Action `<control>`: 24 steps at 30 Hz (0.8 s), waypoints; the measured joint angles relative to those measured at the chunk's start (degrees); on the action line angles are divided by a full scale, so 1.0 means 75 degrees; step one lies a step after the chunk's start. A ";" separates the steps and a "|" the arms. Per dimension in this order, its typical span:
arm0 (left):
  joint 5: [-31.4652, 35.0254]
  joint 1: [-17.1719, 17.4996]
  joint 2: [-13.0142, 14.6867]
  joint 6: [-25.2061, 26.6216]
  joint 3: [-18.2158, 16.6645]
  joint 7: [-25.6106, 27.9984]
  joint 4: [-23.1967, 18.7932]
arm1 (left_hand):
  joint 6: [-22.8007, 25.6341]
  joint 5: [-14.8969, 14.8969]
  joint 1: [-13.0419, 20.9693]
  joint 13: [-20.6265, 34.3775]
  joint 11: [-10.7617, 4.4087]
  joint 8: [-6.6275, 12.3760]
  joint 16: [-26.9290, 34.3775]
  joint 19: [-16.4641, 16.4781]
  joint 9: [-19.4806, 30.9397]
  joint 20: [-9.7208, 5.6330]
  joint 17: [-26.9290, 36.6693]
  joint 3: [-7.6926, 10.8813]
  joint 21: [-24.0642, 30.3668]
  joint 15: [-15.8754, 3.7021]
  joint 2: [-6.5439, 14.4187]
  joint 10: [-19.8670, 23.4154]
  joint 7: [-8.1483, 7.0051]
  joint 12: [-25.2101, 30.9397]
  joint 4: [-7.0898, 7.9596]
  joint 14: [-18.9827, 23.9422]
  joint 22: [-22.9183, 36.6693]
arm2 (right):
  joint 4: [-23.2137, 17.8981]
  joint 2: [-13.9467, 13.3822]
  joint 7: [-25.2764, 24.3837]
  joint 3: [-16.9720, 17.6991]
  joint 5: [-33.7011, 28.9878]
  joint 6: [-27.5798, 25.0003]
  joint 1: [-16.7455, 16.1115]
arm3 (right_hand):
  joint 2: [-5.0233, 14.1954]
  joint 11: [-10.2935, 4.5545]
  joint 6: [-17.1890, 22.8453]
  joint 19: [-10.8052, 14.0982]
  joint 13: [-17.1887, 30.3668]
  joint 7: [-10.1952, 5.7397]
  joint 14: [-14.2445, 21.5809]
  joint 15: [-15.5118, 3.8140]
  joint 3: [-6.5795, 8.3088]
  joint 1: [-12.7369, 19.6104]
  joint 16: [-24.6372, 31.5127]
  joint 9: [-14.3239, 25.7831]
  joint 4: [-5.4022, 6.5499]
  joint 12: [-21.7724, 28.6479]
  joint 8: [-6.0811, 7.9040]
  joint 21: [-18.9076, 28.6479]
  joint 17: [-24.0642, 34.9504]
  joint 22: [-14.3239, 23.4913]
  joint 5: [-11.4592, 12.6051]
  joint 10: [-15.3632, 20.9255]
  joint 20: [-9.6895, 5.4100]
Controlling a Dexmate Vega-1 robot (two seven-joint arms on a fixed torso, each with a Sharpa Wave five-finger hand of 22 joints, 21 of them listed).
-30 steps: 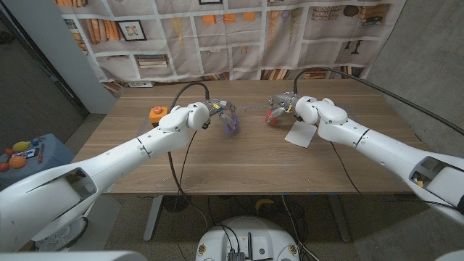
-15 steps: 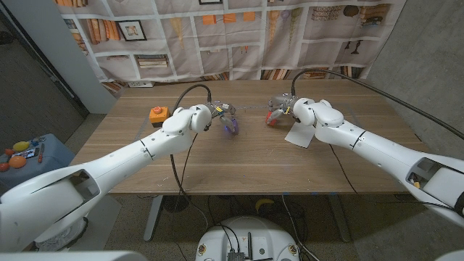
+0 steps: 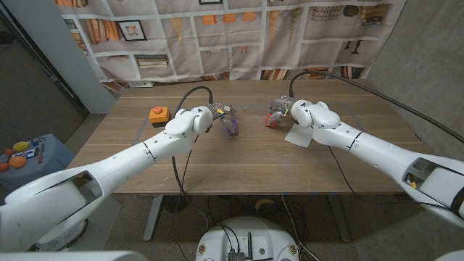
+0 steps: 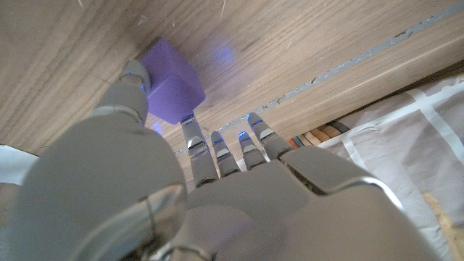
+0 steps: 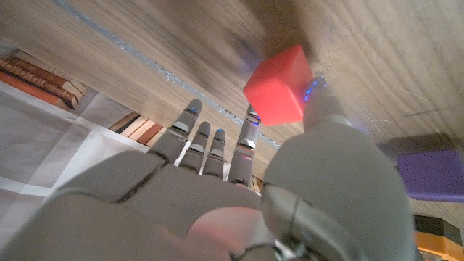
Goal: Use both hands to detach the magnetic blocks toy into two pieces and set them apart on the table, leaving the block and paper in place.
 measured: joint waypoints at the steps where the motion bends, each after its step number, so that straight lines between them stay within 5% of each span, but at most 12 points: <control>1: 0.0015 0.0003 -0.0003 0.0010 0.0003 -0.0010 0.0000 | 0.0000 0.0000 0.0000 0.0000 0.0000 0.0000 0.0000 0.0000 0.0000 0.0000 0.0000 0.0000 0.0000 0.0000 0.0000 0.0000 0.0000 0.0000 0.0000 0.0000 0.0000 | 0.0003 0.0002 0.0006 -0.0002 -0.0008 -0.0010 0.0002 | 0.0000 -0.0002 -0.0005 0.0000 0.0000 -0.0005 0.0000 0.0000 -0.0022 0.0000 0.0000 0.0000 -0.0022 0.0000 0.0000 0.0000 0.0000 0.0000 0.0000 -0.0002 0.0000; 14: 0.0104 0.0017 -0.0013 0.0104 0.0023 -0.0216 -0.0023 | 0.0000 -0.0001 0.0000 0.0000 0.0050 0.0000 0.0000 -0.0042 0.0000 -0.0042 0.0000 -0.0068 0.0000 0.0029 0.0000 -0.0229 0.0000 -0.0032 0.0005 0.0029 0.0000 | 0.0076 0.0094 0.0062 -0.0073 -0.0043 -0.0130 0.0036 | 0.0141 0.0091 -0.0175 0.0025 0.0000 -0.0132 -0.0003 0.0003 -0.0220 0.0140 0.0000 -0.0068 0.0049 -0.0058 -0.0153 -0.0039 0.0040 0.0000 0.0031 -0.0148 0.0030; 24: 0.0132 -0.0103 0.0013 0.0114 0.0056 -0.0540 -0.0023 | -0.0111 -0.0003 -0.0149 0.0042 0.0141 -0.0198 -0.0030 -0.0240 0.0001 -0.0024 0.0000 -0.0160 0.0000 0.0010 0.0149 -0.0523 0.0006 -0.0031 0.0015 -0.0131 0.0000 | 0.0112 0.0158 0.0183 -0.0149 -0.0044 -0.0225 0.0102 | 0.0198 0.0212 -0.0976 -0.0140 -0.0001 0.0110 -0.0190 0.0190 -0.0422 -0.0210 -0.0124 -0.0162 0.0147 -0.0114 -0.0416 -0.0098 0.0039 0.0000 0.0120 -0.0541 0.0194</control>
